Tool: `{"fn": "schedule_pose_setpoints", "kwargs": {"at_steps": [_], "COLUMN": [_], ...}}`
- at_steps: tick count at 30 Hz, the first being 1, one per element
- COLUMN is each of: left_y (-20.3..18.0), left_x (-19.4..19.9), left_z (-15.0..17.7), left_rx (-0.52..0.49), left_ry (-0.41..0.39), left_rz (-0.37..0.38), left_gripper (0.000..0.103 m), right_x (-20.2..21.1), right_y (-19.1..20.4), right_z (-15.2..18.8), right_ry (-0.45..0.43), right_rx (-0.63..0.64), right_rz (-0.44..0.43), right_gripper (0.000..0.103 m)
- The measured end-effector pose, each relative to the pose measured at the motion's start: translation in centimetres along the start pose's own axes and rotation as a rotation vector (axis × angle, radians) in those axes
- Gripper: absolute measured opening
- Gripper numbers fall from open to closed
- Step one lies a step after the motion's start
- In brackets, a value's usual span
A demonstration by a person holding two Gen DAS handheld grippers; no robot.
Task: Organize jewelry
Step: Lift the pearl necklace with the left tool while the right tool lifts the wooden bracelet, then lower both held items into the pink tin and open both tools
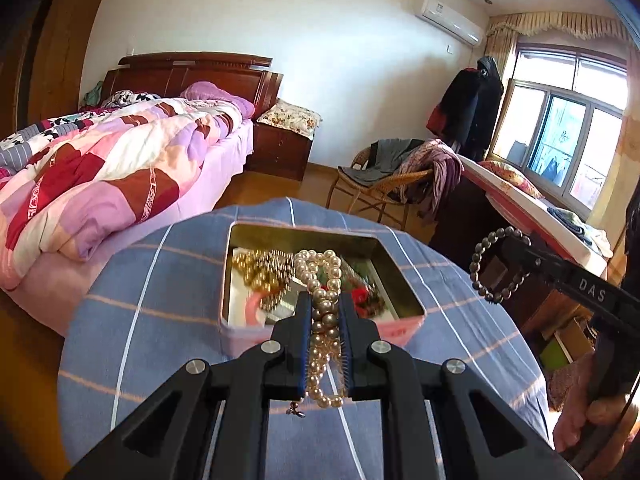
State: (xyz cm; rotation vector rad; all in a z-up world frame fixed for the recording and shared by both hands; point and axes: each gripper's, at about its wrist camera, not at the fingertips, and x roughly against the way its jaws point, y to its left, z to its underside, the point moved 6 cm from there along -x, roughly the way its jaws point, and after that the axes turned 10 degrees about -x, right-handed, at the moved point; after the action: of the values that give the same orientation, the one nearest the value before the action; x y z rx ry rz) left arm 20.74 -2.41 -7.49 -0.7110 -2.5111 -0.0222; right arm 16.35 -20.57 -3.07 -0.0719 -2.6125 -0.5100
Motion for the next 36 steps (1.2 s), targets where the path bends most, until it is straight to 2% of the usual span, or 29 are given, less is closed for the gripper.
{"fn": "schedule_pose_setpoints", "kwargs": {"at_steps": [9, 13, 17, 21, 30, 36], "left_y": [0.5, 0.8, 1.5, 1.8, 2.2, 2.8], "left_x": [-4.1, -6.6, -8.6, -9.5, -11.3, -11.9], "left_z": [-2.8, -2.9, -2.9, -2.3, -0.4, -0.3], "left_rx": [-0.026, -0.025, -0.011, -0.02, -0.043, -0.015], "left_ry": [-0.045, -0.026, 0.004, 0.03, 0.145, 0.177], "left_rz": [-0.069, -0.082, -0.106, -0.138, -0.224, -0.234], "left_gripper": [0.012, 0.012, 0.012, 0.012, 0.012, 0.012], "right_x": [-3.7, -6.3, -9.5, -10.9, -13.1, -14.6], "right_y": [1.8, 2.7, 3.5, 3.5, 3.3, 2.6], "right_z": [-1.1, -0.9, 0.0, 0.9, 2.3, 3.2], "right_ry": [-0.08, -0.083, -0.05, -0.019, 0.078, 0.186], "right_rx": [0.095, 0.138, 0.179, 0.207, 0.213, 0.148], "right_rz": [0.086, 0.111, 0.133, 0.139, 0.106, 0.055], "right_gripper": [0.012, 0.012, 0.012, 0.012, 0.012, 0.012]}}
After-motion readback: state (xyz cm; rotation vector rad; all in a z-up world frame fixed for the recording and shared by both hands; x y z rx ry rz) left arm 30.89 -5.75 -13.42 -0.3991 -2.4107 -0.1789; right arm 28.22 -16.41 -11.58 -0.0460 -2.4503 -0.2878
